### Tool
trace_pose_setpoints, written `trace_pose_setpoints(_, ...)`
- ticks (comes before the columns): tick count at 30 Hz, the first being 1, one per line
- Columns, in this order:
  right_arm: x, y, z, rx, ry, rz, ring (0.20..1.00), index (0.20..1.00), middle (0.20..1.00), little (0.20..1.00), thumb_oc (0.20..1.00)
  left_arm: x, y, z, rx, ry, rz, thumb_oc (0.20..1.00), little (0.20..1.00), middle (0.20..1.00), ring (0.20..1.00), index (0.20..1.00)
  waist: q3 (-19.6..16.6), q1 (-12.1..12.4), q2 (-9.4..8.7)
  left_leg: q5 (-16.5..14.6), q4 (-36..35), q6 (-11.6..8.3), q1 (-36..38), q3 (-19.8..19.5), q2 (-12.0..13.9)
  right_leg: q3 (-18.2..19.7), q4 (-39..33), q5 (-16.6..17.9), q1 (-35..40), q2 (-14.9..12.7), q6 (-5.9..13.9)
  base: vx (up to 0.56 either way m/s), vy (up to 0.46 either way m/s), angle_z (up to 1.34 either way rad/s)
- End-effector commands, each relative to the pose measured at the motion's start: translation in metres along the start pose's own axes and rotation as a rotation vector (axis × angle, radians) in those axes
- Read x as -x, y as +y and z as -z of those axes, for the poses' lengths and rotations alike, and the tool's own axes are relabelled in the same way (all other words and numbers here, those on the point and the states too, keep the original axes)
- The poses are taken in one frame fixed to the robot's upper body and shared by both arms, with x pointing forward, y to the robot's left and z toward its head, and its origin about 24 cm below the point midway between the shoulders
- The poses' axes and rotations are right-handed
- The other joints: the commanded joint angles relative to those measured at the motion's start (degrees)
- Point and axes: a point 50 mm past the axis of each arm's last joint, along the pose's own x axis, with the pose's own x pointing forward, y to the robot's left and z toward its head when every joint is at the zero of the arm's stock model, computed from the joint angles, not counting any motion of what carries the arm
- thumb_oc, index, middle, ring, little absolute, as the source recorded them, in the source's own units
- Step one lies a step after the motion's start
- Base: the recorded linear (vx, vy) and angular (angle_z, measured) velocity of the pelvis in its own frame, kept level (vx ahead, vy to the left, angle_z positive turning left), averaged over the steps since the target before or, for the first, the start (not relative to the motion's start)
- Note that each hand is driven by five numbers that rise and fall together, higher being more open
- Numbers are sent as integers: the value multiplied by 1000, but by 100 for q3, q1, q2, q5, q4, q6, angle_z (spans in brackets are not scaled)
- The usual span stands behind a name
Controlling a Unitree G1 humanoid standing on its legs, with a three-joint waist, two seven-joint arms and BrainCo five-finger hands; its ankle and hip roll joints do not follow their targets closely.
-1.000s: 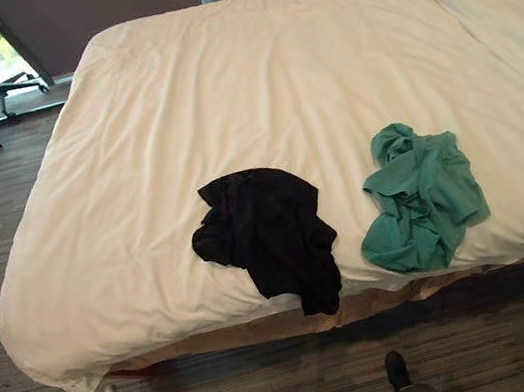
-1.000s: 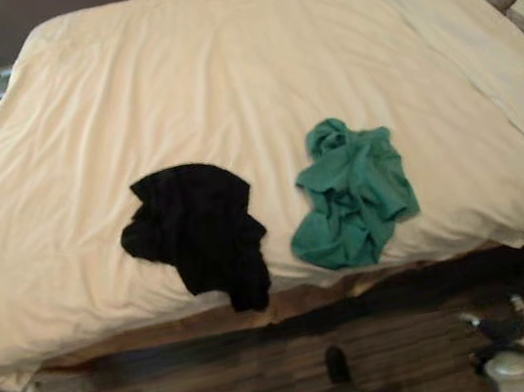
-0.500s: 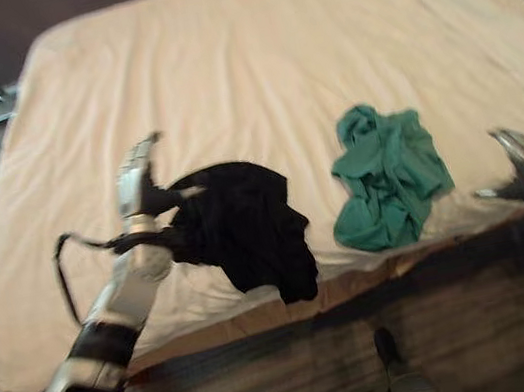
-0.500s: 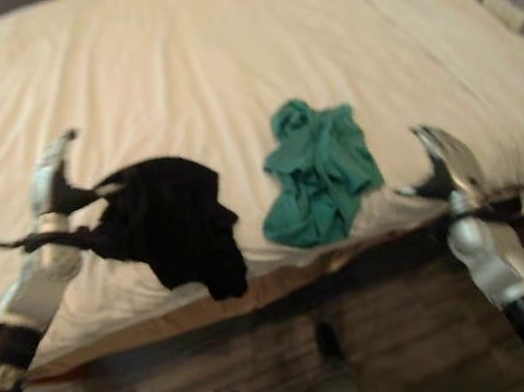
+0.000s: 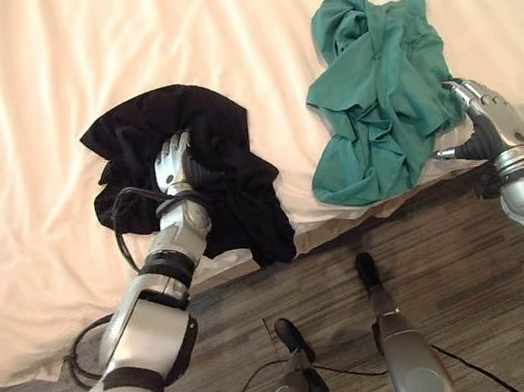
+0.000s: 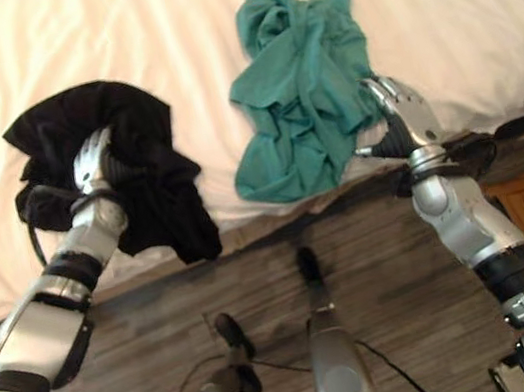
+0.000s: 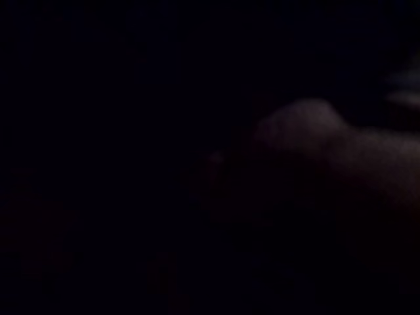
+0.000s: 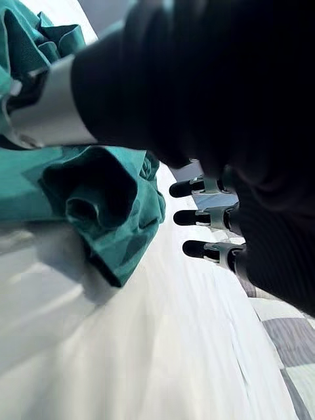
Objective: Tidy up the quilt and then pick up the clothes from the bed and put them into the laundry hamper.
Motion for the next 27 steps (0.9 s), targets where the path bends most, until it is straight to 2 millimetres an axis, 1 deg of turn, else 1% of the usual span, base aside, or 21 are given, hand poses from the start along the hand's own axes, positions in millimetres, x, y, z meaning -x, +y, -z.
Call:
trace_pose_setpoints(1,-26,-34,-10,100,-65,124,1000,1000,1000,1000,1000,28,-54,40,-42,186,206,200,200,200,200,200,-24,94,-307,-166,-14,-404,47,-75,346,-260,271,-1232,448,-276,540,-6,-86,18)
trace_pose_setpoints(2,-35,-43,-9,169,-72,132,1000,1000,1000,1000,1000,44,-73,47,16,193,248,200,200,200,200,200,12,217,-244,-140,-14,-425,40,-128,349,-303,281,-1246,472,-277,520,4,-71,23)
trace_pose_setpoints(4,-45,-59,-12,220,-85,162,1000,1000,1000,1000,1000,69,-94,66,108,228,304,200,200,200,200,200,56,371,-154,-136,-14,-462,38,-166,337,-367,250,-1256,510,-292,504,13,-71,16)
trace_pose_setpoints(7,-60,-68,-4,252,-31,136,1000,1000,1000,1000,1000,117,-122,100,172,318,405,200,200,200,200,200,33,561,5,-82,-14,-529,-44,-164,349,-495,122,-1205,531,-303,488,16,-38,17)
trace_pose_setpoints(9,-72,-67,3,267,17,88,1000,1000,1000,1000,1000,146,-135,120,212,396,450,200,200,200,200,200,29,660,95,-38,-14,-570,-91,-160,371,-583,68,-1179,555,-302,470,6,-33,17)
trace_pose_setpoints(10,-73,-66,2,267,14,88,1000,1000,1000,1000,1000,146,-135,120,214,397,448,200,200,200,200,200,22,646,99,-20,-14,-568,-113,-161,374,-582,63,-1161,534,-298,464,7,-35,9)
trace_pose_setpoints(11,-80,-53,12,232,100,9,1000,1000,1000,1000,1000,168,-142,131,259,437,483,200,200,200,200,200,36,757,185,12,-14,-604,-128,-168,388,-652,33,-1177,576,-288,454,-1,-22,11)
trace_pose_setpoints(12,-81,-53,11,232,96,9,1000,1000,1000,1000,1000,168,-142,131,261,439,482,200,200,200,200,200,22,743,188,29,-14,-603,-157,-169,391,-652,29,-1161,550,-285,448,7,-25,19)
trace_pose_setpoints(13,-83,-45,21,195,169,-27,1000,1000,1000,1000,1000,175,-146,129,296,427,497,200,200,200,200,200,28,803,227,49,-14,-614,-170,-177,396,-664,18,-1171,567,-272,434,0,-18,17)
trace_pose_setpoints(14,-77,-29,44,147,317,-96,1000,1000,1000,1000,1000,178,-150,113,378,352,530,200,200,200,200,200,53,877,296,63,-14,-625,-174,-203,391,-717,-6,-1191,620,-273,435,4,-18,10)
trace_pose_setpoints(16,-63,-9,64,134,452,-181,1000,1000,1000,1000,1000,174,-147,93,440,245,555,200,200,200,200,200,59,950,370,86,-14,-635,-183,-226,375,-810,-27,-1207,681,-304,440,4,-2,10)
trace_pose_setpoints(17,-55,0,71,148,491,-235,696,696,696,696,696,172,-145,86,453,210,565,200,200,200,200,200,53,979,398,94,-14,-636,-179,-246,370,-844,-27,-1213,710,-315,444,10,16,27)
trace_pose_setpoints(18,-45,10,79,167,535,-297,200,200,200,200,200,173,-143,82,464,179,583,200,200,200,200,200,43,1004,417,93,-14,-637,-172,-273,363,-881,-27,-1223,753,-324,447,17,34,33)
trace_pose_setpoints(20,-22,30,92,139,608,-392,200,200,200,200,200,178,-144,71,534,139,623,200,200,200,200,200,-7,1025,426,73,-14,-624,-114,-322,353,-960,-27,-1241,862,-361,456,37,60,34)
trace_pose_setpoints(21,-14,39,94,112,621,-414,200,200,200,200,200,182,-146,66,595,137,639,200,200,200,200,200,-37,1031,409,48,-14,-606,-65,-342,338,-972,-27,-1248,928,-372,457,63,81,34)
trace_pose_setpoints(22,1,54,97,87,641,-450,200,200,200,200,200,185,-148,61,655,138,655,200,200,200,200,200,-82,1034,383,10,-14,-582,-14,-357,318,-984,-27,-1258,992,-398,460,41,56,27)
trace_pose_setpoints(23,1,54,97,86,641,-451,200,200,200,200,200,185,-148,61,655,138,655,200,200,200,200,200,-95,1039,380,21,-14,-580,-32,-356,319,-982,-27,-1248,974,-396,456,70,107,12)
trace_pose_setpoints(24,36,88,96,22,653,-528,200,200,200,200,200,187,-149,50,769,136,669,200,200,200,200,200,-162,967,242,-119,-14,-496,99,-367,272,-983,-27,-1256,1085,-435,481,36,81,2)
trace_pose_setpoints(25,36,88,96,21,654,-529,200,200,200,200,200,187,-149,50,768,136,669,200,200,200,200,200,-178,974,237,-109,-14,-494,82,-364,272,-978,-27,-1247,1065,-436,479,85,149,7)
trace_pose_setpoints(26,76,117,91,-66,672,-599,200,200,200,200,200,186,-146,47,789,125,676,200,200,200,200,200,-255,856,34,-270,-14,-383,219,-364,214,-930,-27,-1235,1140,-455,511,53,110,6)
trace_pose_setpoints(27,94,127,89,-128,690,-620,200,200,200,200,200,186,-147,50,768,134,679,200,200,200,200,200,-321,806,-76,-323,-14,-340,267,-334,187,-899,-26,-1208,1154,-469,528,96,151,6)
